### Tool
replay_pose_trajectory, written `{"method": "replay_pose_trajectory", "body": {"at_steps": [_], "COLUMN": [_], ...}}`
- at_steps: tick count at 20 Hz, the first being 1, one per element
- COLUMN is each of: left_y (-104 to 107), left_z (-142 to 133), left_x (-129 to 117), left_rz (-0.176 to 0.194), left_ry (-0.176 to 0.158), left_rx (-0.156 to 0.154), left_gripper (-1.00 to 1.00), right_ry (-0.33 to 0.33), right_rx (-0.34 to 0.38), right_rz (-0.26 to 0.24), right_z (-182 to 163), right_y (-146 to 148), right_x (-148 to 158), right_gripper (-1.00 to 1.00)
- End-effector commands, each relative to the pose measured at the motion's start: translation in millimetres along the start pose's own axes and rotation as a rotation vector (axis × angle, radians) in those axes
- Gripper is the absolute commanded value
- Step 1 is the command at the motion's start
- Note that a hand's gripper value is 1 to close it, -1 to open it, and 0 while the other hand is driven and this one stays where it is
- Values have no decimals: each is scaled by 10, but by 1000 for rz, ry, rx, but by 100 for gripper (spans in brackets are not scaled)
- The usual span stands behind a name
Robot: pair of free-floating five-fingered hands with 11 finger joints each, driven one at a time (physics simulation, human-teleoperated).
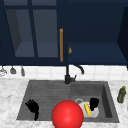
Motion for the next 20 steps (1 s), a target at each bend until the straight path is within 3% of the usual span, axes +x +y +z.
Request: {"method": "replay_pose_trajectory", "body": {"at_steps": [1, 4, 6, 9, 12, 16, 18, 20], "left_y": [-150, -288, -379, -461, -567, -688, -676, -616], "left_z": [124, 249, 214, 279, 352, 338, 365, 356], "left_x": [49, 111, 72, 122, 153, 116, 102, 115], "left_rz": [-8, -6, -9, -18, -15, -17, -14, -15], "left_ry": [-98, -118, -168, -176, -163, -210, -215, -166], "left_rx": [-15, -13, -17, -22, -28, -30, -26, -20], "left_gripper": [-100, -100, -100, -100, -100, -100, -100, -100], "right_ry": [0, 0, 0, 0, 0, 0, 0, 0], "right_rx": [0, 0, 0, 0, 0, 0, 0, 0], "right_rz": [0, 0, 0, 0, 0, 0, 0, 0], "right_z": [0, 0, 0, 0, 0, 0, 0, 0], "right_y": [0, 0, 0, 0, 0, 0, 0, 0], "right_x": [0, 0, 0, 0, 0, 0, 0, 0], "right_gripper": [0, 0, 0, 0, 0, 0, 0, 0]}}
